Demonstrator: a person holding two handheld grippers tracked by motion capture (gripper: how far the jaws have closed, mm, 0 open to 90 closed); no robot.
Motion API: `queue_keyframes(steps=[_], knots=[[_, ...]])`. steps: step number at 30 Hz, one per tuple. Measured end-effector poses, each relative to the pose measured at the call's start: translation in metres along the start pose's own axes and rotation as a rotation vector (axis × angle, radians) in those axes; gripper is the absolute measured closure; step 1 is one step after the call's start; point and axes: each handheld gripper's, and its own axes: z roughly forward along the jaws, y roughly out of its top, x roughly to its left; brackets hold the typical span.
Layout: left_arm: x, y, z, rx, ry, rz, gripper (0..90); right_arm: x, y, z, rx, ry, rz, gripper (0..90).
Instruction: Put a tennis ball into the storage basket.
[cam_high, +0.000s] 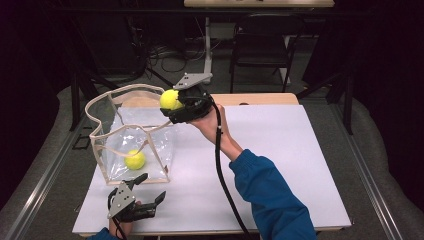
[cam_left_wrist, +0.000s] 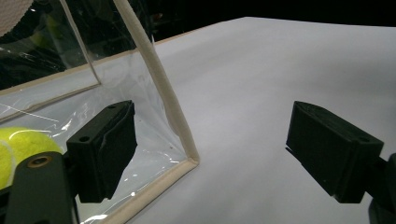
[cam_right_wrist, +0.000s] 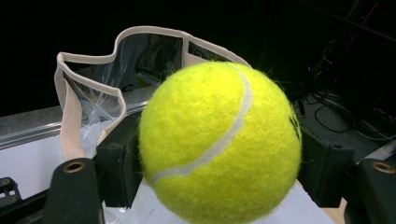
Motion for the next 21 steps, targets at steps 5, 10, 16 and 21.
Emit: queue_keyframes(steps=[5, 10, 16, 21], knots=[[0.0003, 0.0002, -0.0002, -0.001, 0.001, -0.004, 16.0, 0.0002, 0.0011, 0.0006, -0.006, 0.006, 0.005, 26.7], [0.0002, 0.0, 0.0001, 0.001, 0.002, -0.002, 16.0, 0.0003, 0.0015, 0.0018, 0.001, 0.004, 0.003, 26.7], [-0.0001, 0.0002, 0.0, -0.001, 0.002, -0.001, 16.0, 0.0019, 0.0035, 0.0035, -0.003, 0.006, 0.002, 26.7], [-0.0003, 0.0005, -0.0006, 0.003, 0.0, -0.001, 16.0, 0.005, 0.0044, 0.0063, -0.001, 0.01, -0.005, 26.7]])
